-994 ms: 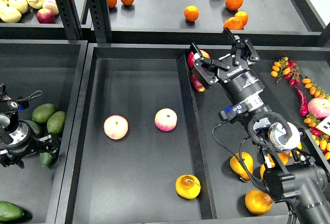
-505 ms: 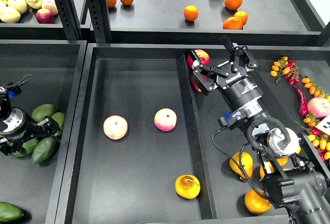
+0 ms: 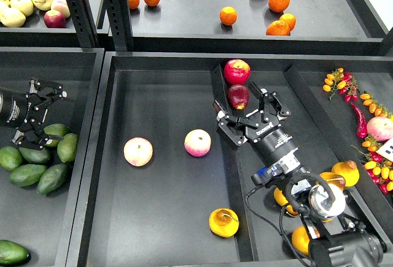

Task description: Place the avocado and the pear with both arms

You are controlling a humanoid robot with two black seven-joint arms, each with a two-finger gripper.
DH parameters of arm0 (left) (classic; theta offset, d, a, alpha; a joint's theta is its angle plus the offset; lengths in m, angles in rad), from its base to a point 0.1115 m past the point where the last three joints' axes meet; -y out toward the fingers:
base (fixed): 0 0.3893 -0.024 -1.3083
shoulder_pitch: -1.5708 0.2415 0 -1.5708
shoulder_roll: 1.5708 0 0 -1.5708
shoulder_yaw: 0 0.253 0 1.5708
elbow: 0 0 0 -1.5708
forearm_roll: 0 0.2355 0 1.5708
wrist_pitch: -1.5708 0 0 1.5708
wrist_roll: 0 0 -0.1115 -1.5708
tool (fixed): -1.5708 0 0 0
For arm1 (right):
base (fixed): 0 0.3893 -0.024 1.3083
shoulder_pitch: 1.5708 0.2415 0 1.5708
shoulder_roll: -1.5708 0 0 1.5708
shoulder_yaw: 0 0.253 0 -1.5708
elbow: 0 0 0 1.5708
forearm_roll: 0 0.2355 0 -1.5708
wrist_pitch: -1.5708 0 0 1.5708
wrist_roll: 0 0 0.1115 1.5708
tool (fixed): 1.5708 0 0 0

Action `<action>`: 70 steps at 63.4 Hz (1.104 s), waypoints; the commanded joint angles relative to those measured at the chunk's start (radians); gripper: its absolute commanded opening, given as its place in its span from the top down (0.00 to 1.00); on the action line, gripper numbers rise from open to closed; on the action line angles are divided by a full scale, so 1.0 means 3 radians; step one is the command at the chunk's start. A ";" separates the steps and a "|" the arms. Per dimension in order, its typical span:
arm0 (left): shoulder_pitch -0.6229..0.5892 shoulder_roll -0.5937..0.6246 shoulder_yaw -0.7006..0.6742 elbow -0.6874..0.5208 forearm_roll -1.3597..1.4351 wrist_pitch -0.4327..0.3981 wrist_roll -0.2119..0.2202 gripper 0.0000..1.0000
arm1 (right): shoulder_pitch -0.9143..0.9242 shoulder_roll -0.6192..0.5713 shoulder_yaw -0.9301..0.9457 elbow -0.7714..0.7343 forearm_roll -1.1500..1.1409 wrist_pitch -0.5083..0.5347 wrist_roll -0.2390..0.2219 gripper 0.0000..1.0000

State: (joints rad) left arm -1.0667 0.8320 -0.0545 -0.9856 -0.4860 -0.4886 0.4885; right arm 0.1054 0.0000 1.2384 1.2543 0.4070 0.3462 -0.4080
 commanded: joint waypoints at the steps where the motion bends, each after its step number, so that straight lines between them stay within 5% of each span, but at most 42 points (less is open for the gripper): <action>1: 0.0436 -0.0012 -0.0711 -0.0054 -0.0124 0.0000 0.0001 0.02 | -0.0065 -0.0076 -0.0088 0.0007 0.0014 0.0083 -0.0056 0.00; 22: 0.1786 -0.0298 -0.2502 -0.0376 -0.0379 0.0000 0.0001 0.01 | -0.0096 -0.0966 -0.0651 0.0104 0.0014 0.0129 -0.0266 0.00; 43: 0.3238 -0.1029 -0.4041 -0.0887 -0.0400 0.0000 0.0001 0.01 | -0.0050 -0.1523 -0.1305 0.0125 0.0009 0.0104 -0.0269 0.00; 58: 0.3816 -0.1612 -0.4456 -0.1132 -0.0364 0.0000 0.0001 0.01 | 0.0404 -0.1932 -0.1933 0.0084 -0.0017 -0.0054 -0.0269 0.00; 70: 0.3842 -0.1981 -0.4630 -0.1133 -0.0272 0.0000 0.0001 0.01 | 0.0784 -0.2198 -0.2297 0.0068 -0.0022 -0.0106 -0.0269 0.00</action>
State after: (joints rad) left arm 0.0827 0.2958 -1.4158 -1.3251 -0.5828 -0.4887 0.4886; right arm 0.2838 -0.6209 0.6076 1.2767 0.4006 0.3238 -0.4890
